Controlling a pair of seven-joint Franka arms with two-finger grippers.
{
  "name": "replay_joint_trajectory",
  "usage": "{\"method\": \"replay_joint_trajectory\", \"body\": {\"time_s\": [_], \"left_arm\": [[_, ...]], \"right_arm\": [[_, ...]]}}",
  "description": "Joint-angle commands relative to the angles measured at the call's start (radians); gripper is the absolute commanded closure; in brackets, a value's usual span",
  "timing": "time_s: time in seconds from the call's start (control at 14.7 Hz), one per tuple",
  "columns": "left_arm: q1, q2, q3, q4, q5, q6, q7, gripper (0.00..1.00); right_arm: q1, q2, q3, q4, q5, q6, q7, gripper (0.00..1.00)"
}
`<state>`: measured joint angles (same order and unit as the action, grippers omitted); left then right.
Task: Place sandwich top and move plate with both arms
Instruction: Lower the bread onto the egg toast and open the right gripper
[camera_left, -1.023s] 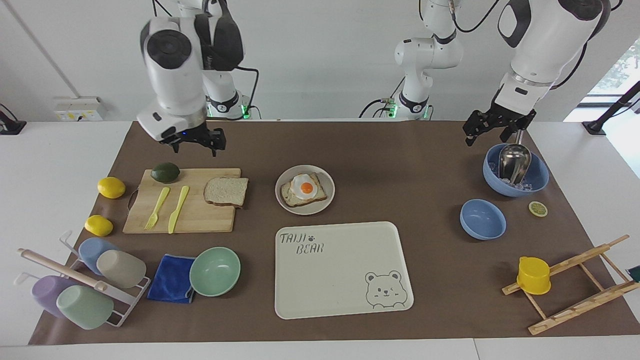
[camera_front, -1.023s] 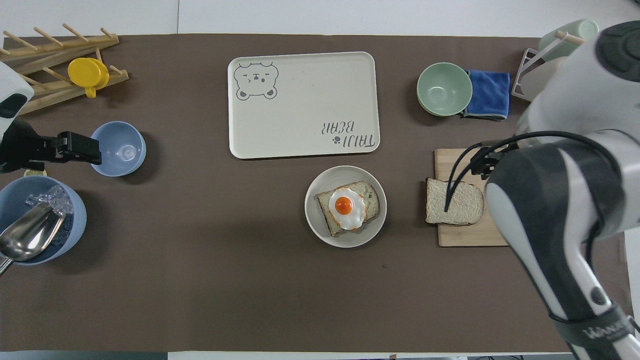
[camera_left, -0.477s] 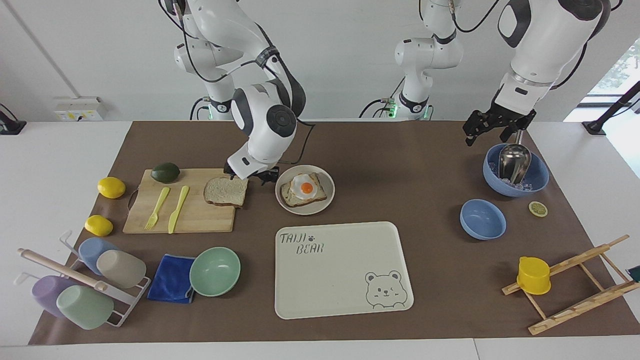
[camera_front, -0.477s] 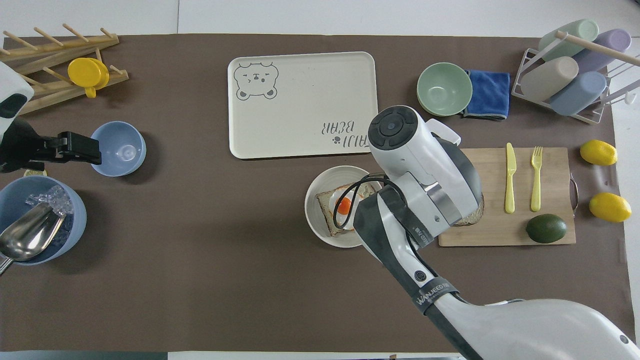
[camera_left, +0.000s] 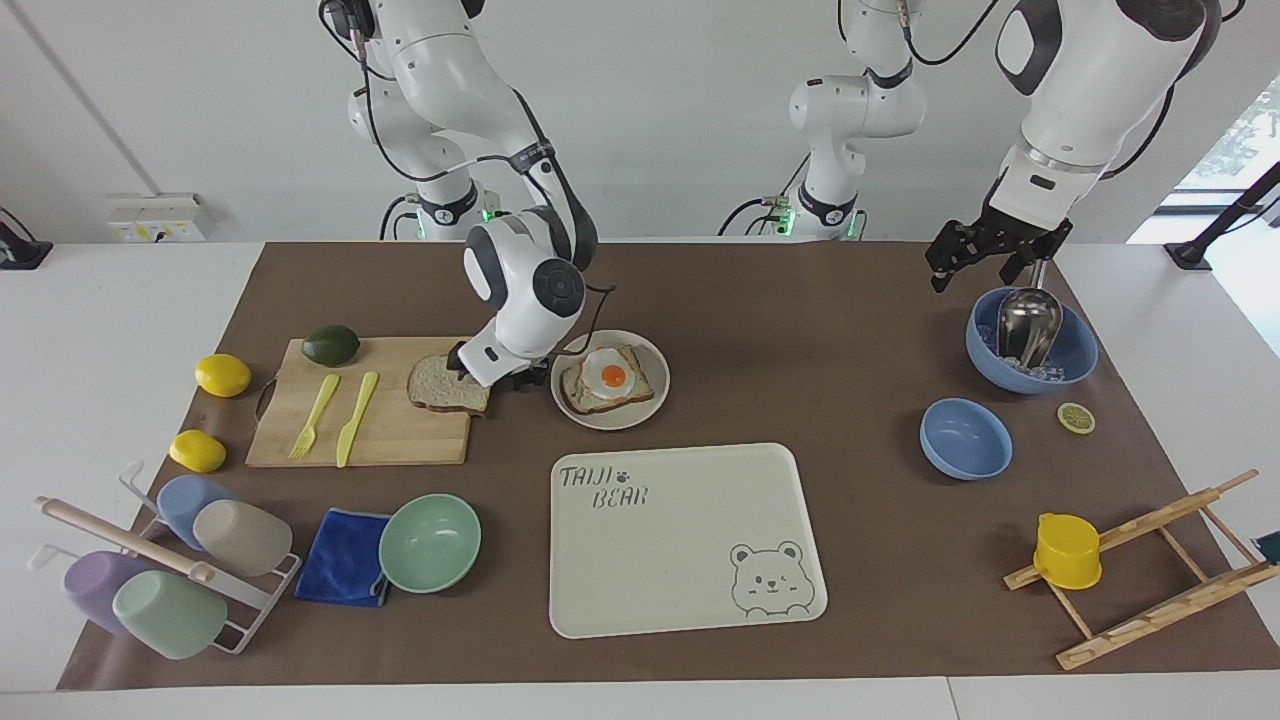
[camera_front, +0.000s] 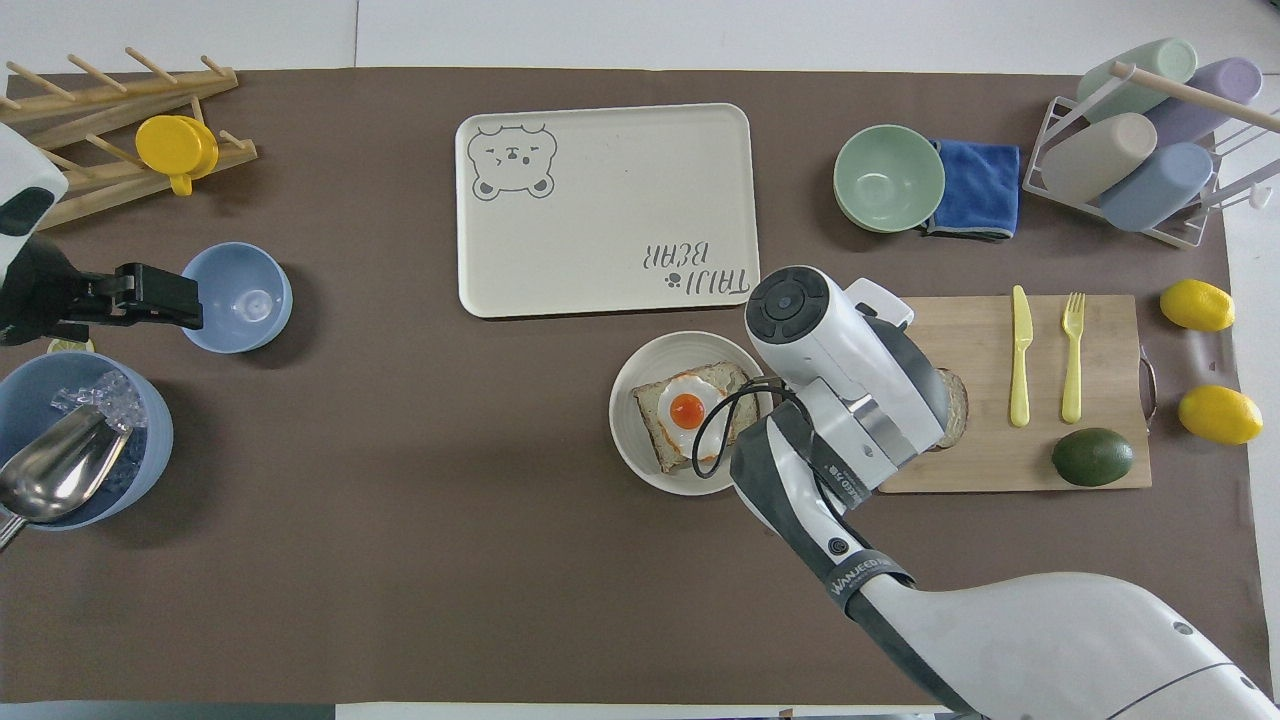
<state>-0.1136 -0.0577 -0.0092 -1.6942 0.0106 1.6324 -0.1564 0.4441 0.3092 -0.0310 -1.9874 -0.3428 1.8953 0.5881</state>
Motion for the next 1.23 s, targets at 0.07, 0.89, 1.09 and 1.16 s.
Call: {"method": "replay_joint_trajectory", "body": {"time_s": [0.07,0.89,1.09,1.16], "left_arm": [[-0.003,-0.008,0.005,0.005,0.014,-0.013,0.008,0.00],[-0.003,-0.007,0.005,0.005,0.014,-0.013,0.006,0.00],[-0.003,-0.008,0.005,0.005,0.014,-0.013,0.008,0.00],[-0.003,-0.008,0.005,0.005,0.014,-0.013,0.006,0.00]], "right_arm": [[-0.011,-0.030,0.010,-0.060,-0.082,0.024,0.033,0.00],[0.005,-0.033,0.011,-0.111,-0.125,0.022,0.088,0.69],[0.005,-0.024,0.011,-0.052,-0.122,-0.024,0.079,1.00],[0.005,-0.012,0.016,-0.003,-0.117,-0.066,0.075,1.00]]}}
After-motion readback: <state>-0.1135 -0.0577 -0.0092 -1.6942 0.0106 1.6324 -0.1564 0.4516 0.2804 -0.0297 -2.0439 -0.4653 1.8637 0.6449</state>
